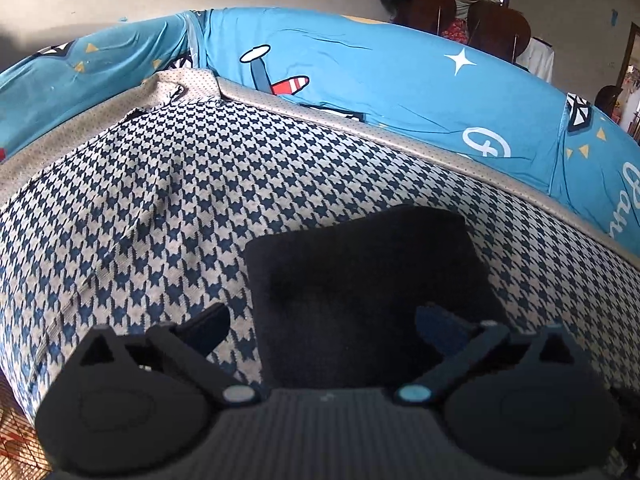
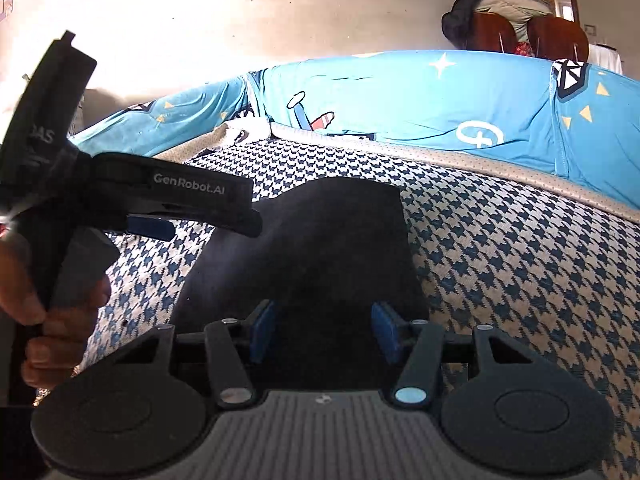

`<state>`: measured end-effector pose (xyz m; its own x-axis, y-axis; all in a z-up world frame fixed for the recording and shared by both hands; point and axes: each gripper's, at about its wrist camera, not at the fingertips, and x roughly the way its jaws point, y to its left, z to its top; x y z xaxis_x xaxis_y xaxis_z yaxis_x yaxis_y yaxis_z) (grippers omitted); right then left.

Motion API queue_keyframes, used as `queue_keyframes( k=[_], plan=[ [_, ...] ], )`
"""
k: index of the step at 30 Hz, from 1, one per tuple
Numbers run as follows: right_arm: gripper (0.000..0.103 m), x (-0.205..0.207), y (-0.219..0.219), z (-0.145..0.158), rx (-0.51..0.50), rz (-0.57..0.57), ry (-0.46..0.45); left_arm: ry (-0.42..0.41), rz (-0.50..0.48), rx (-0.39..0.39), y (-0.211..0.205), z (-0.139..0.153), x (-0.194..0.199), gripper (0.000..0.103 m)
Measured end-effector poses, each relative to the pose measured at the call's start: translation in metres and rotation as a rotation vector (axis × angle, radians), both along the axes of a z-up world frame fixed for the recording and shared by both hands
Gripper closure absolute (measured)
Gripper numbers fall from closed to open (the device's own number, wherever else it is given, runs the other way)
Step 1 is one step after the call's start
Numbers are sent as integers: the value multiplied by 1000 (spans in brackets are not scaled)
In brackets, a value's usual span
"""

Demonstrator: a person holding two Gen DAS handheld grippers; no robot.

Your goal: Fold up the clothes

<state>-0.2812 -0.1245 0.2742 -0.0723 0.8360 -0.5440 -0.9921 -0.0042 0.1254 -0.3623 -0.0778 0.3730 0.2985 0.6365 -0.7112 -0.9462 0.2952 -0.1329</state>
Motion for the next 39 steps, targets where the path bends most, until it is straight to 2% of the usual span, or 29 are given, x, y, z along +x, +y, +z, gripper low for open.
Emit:
queue_keyframes(
  k=[4,6,13,20,25,28,32,35,38,39],
  plan=[
    [48,-9,3,-3,8,26,-42,-10,9,-24,3,-4,-1,0],
    [41,-13,6,-7,-9,49,-72,-11,11,-38,4,-8,-1,0],
    [39,-9,4,-9,-80,26,-107,14,54,-60,10,-15,-4,0],
    [35,-4,1,-11,-151,0,-141,-6,114,-90,18,-18,-13,0],
    [35,0,-6,5,-19,-8,-94,-19,129,-85,19,-14,-14,0],
    [35,-1,1,4,37,-11,-98,-11,128,-88,19,-16,-11,0],
    [35,-2,9,-5,53,0,-63,17,122,-95,19,-21,-5,0],
    [35,-10,16,-9,38,8,-127,39,118,-92,19,-23,-3,0],
    [35,-13,18,-15,-31,-30,-194,49,114,-91,20,-24,-1,0],
    [35,-10,18,-16,-44,-46,-181,52,113,-91,20,-25,-1,0]
  ],
)
